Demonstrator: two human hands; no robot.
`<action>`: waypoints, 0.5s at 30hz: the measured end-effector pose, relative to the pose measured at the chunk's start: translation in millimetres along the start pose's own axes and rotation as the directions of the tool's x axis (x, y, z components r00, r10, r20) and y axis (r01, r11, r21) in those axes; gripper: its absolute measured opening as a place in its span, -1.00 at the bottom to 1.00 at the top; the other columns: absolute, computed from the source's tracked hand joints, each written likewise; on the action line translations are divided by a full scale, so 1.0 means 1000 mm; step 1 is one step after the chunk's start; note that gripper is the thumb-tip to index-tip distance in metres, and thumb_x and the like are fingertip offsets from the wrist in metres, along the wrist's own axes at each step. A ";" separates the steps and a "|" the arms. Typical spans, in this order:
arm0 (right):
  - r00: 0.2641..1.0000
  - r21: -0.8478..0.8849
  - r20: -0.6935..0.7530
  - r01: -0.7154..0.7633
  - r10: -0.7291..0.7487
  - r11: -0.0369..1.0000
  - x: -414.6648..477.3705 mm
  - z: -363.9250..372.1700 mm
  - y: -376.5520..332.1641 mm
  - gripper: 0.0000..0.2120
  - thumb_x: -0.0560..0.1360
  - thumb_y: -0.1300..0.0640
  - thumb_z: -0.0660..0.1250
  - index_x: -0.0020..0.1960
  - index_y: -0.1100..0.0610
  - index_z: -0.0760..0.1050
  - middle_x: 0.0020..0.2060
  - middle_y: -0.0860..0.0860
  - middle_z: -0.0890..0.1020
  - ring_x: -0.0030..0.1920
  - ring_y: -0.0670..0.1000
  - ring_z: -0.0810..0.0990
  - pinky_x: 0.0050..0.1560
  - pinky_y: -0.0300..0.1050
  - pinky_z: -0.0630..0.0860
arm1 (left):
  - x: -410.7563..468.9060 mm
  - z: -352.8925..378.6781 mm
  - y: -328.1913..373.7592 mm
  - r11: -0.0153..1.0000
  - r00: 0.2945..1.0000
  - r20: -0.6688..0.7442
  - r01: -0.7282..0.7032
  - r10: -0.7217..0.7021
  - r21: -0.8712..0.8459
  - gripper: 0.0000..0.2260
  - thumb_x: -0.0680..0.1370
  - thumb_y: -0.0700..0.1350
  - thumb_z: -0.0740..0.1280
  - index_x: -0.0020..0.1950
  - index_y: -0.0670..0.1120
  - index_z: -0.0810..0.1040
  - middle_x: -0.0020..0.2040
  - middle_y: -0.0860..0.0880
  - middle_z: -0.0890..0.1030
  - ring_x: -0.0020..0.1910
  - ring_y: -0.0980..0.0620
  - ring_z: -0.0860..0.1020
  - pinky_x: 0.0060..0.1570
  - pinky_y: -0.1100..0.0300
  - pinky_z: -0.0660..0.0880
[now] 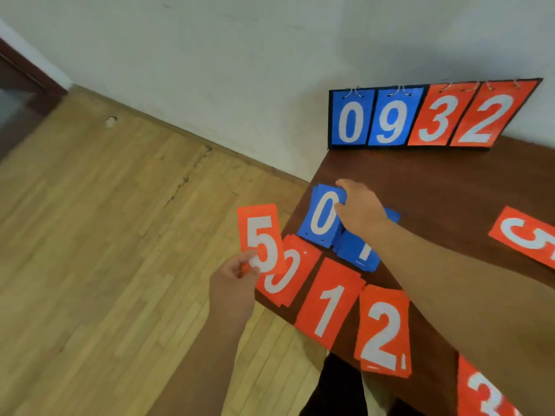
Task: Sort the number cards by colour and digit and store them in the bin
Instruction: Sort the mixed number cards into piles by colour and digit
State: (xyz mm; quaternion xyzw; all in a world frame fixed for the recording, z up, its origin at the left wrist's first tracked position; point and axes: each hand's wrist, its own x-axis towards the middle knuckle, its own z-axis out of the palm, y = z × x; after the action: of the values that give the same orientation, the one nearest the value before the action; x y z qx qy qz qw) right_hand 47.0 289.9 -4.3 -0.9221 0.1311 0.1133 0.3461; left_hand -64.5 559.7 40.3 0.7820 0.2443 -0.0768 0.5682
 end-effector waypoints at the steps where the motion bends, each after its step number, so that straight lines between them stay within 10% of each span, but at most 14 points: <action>1: 1.000 -0.072 -0.025 -0.007 0.006 0.997 -0.004 0.001 0.001 -0.48 0.58 0.14 0.32 0.52 0.04 0.33 0.38 0.12 0.47 0.28 0.16 0.50 0.17 0.05 0.54 | 0.000 -0.001 0.000 1.000 1.000 0.012 -0.006 0.006 0.019 -0.67 0.51 -0.33 0.40 0.04 0.10 0.72 0.00 0.14 0.73 0.06 0.07 0.68 0.18 -0.06 0.61; 4: 0.993 -0.008 -0.115 0.012 -0.013 1.000 -0.037 -0.005 0.004 -0.53 0.56 0.09 0.38 0.45 0.05 0.41 0.36 0.07 0.46 0.32 0.11 0.47 0.27 0.00 0.47 | -0.004 0.005 0.003 0.997 0.997 0.079 -0.020 0.014 0.069 -0.67 0.50 -0.30 0.43 0.02 0.15 0.70 -0.07 0.17 0.71 -0.01 -0.04 0.67 0.07 -0.06 0.65; 9: 0.991 0.441 0.025 -0.127 0.129 0.888 -0.126 -0.038 0.023 -0.71 0.50 0.06 0.46 0.16 -0.18 0.50 0.12 -0.18 0.58 -0.08 -0.16 0.63 -0.13 -0.30 0.47 | -0.035 0.054 0.022 0.985 0.941 0.337 -0.086 0.032 0.147 -0.68 0.46 -0.29 0.48 0.02 0.15 0.65 0.01 0.07 0.69 -0.08 -0.04 0.64 0.00 0.01 0.64; 15: 0.939 0.536 -0.099 -0.229 0.330 0.812 -0.222 -0.101 0.100 -0.74 0.50 0.29 0.43 -0.04 -0.09 0.59 -0.21 -0.10 0.69 -0.22 -0.15 0.66 -0.05 -0.17 0.57 | -0.101 0.155 0.046 0.927 0.651 0.759 -0.290 0.010 0.237 -0.66 0.45 -0.26 0.51 0.02 0.19 0.64 0.07 0.08 0.68 -0.08 -0.03 0.64 -0.05 0.05 0.65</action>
State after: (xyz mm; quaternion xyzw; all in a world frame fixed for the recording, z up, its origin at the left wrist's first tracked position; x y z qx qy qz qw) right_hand -181.4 186.6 75.3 -0.7718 0.3234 0.0363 0.5462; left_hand -106.0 375.6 66.6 0.7843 -0.0932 -0.3826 0.4794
